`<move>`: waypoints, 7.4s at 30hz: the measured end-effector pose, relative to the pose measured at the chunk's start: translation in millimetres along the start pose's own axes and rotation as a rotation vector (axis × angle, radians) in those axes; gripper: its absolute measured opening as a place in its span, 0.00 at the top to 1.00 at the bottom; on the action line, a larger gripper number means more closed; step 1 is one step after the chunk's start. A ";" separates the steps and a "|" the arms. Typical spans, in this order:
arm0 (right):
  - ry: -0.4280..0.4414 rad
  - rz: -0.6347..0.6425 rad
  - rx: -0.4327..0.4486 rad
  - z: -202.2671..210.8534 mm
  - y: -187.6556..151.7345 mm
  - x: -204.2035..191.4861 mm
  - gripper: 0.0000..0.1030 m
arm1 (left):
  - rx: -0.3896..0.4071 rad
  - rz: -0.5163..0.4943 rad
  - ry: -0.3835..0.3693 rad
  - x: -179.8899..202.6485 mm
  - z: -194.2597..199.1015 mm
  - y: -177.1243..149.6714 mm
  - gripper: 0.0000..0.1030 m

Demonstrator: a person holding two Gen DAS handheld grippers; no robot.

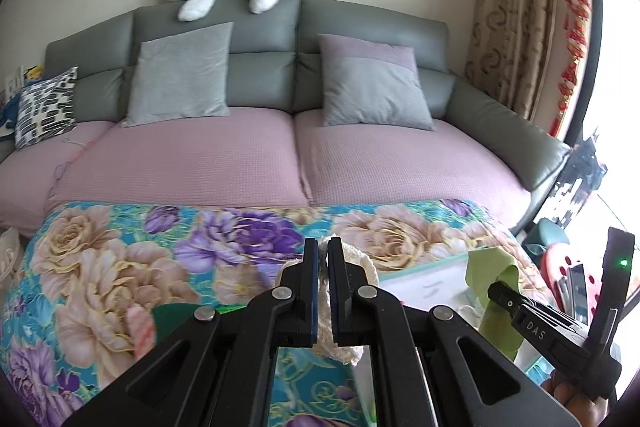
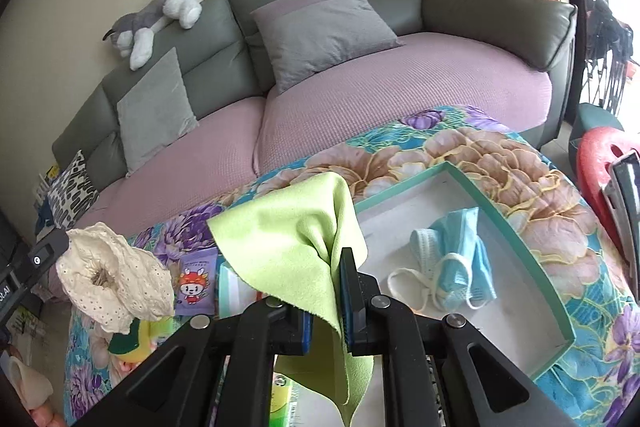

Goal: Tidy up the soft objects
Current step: 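Carry the lace scrunchie and green cloth over the tray with both tools, then open both tools to drop the lace scrunchie and green cloth into the tray, then reach the left tool toward the green sponge and striped sock on the bed, then grasp the green-yellow sponge with the left tool, then grasp the pink-white striped sock with the right tool while the left tool holds the sponge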

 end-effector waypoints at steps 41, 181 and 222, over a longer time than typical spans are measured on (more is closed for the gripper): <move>-0.198 0.043 -0.127 -21.8 -13.6 34.9 0.18 | -0.214 -0.049 -0.139 84.6 -92.4 -29.8 0.15; -0.061 0.381 -0.226 -58.9 -87.3 -153.3 0.00 | -0.444 0.232 0.178 -131.4 -94.1 -126.7 0.34; 0.084 0.803 -0.432 -125.6 -239.2 -288.9 0.00 | -0.352 0.578 0.458 -299.9 7.4 -157.9 0.33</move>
Point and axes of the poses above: each gripper's, at about its wrist camera, not at the fingertips, and z roughly against the way its jaws point, x to its right, y to its top, the point moved 9 cm from there along -z, roughly the way its jaws point, and after that the axes turned 4 degrees about -x, right-handed, at the moved point
